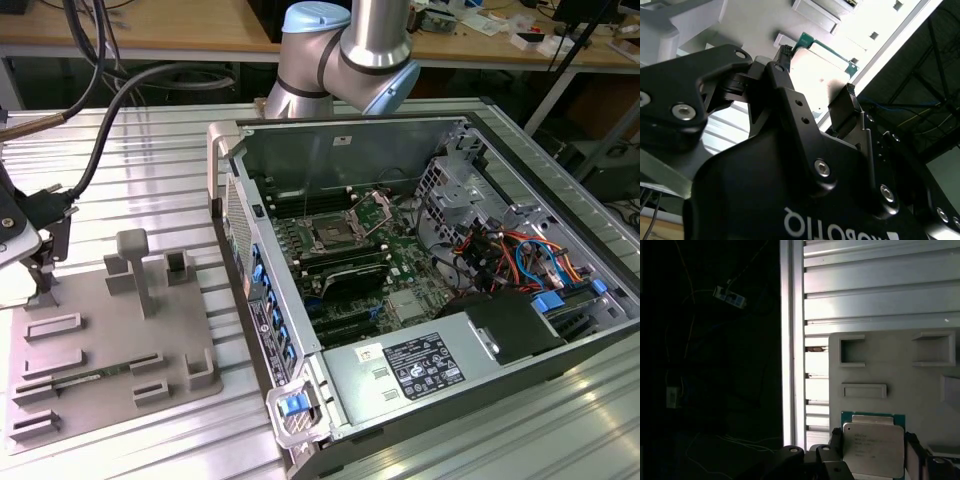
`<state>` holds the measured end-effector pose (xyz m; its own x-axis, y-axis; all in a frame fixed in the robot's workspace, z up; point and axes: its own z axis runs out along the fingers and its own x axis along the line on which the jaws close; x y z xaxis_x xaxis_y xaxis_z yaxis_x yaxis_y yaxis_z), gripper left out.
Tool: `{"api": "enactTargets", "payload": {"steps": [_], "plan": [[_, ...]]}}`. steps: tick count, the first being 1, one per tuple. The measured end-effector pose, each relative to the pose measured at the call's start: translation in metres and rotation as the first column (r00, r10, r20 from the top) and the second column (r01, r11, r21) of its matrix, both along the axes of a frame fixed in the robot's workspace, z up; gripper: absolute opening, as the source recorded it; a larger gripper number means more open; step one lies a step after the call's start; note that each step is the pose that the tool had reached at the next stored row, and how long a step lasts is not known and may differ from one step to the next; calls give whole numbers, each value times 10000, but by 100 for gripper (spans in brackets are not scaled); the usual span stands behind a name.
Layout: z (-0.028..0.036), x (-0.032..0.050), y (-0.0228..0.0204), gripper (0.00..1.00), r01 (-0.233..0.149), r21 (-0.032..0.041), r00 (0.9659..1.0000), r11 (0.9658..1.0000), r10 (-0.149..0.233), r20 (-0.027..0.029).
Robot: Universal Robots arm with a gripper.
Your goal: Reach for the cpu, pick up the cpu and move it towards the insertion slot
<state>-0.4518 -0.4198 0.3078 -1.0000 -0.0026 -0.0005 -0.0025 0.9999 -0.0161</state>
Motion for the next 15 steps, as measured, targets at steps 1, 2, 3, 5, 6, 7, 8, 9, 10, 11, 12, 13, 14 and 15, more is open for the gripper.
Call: {"api": "enactTargets", "payload": {"steps": [1,2,3,5,6,7,8,9,10,11,12,13,14,15], "plan": [[2,0,0,55,0,0,10000,10000,0,0],[8,0,0,55,0,-1,10000,10000,0,-2],[14,0,0,55,0,-1,10000,10000,0,-3],[21,0,0,55,0,1,10000,10000,0,-1],[28,0,0,55,0,0,10000,10000,0,-2],[35,0,0,55,0,1,10000,10000,0,-2],[38,0,0,55,0,2,10000,10000,0,-1],[40,0,0,55,0,1,10000,10000,0,-2],[44,0,0,55,0,1,10000,10000,0,-2],[47,0,0,55,0,1,10000,10000,0,-2],[52,0,0,55,0,1,10000,10000,0,-2],[55,0,0,55,0,1,10000,10000,0,-2],[59,0,0,55,0,2,10000,10000,0,-2],[66,0,0,55,1,2,10000,10000,-1,-2]]}}
